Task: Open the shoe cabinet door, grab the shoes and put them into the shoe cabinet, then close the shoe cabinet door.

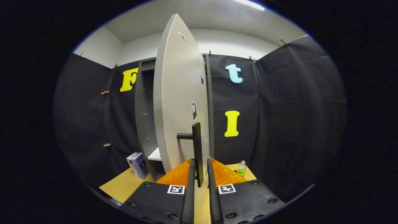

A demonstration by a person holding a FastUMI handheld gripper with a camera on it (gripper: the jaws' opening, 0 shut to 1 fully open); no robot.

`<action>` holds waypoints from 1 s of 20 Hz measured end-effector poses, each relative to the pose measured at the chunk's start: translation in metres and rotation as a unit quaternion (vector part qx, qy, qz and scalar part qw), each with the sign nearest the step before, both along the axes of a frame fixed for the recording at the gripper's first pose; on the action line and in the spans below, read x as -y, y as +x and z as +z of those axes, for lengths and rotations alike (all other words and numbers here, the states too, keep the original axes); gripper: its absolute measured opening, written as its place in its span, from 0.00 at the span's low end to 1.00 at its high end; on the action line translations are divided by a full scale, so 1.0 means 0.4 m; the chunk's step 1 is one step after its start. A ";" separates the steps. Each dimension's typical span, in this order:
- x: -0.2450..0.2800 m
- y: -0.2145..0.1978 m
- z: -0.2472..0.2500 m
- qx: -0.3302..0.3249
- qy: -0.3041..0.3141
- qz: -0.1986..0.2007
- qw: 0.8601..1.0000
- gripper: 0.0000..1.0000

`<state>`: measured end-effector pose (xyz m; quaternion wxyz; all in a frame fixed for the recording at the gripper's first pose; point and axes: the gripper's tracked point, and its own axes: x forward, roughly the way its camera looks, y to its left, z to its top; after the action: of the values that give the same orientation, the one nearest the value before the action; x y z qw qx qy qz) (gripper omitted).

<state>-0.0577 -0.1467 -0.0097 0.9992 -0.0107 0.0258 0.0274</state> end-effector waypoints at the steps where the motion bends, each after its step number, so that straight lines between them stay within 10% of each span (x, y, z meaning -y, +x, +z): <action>1: 0.018 -0.006 0.009 0.009 -0.006 -0.012 1.000 0.24; 20: -0.153 0.035 -0.352 -0.157 -0.021 0.023 0.987 0.19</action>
<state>-0.0435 -0.0855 -0.1504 0.9815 -0.0279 0.1825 0.0515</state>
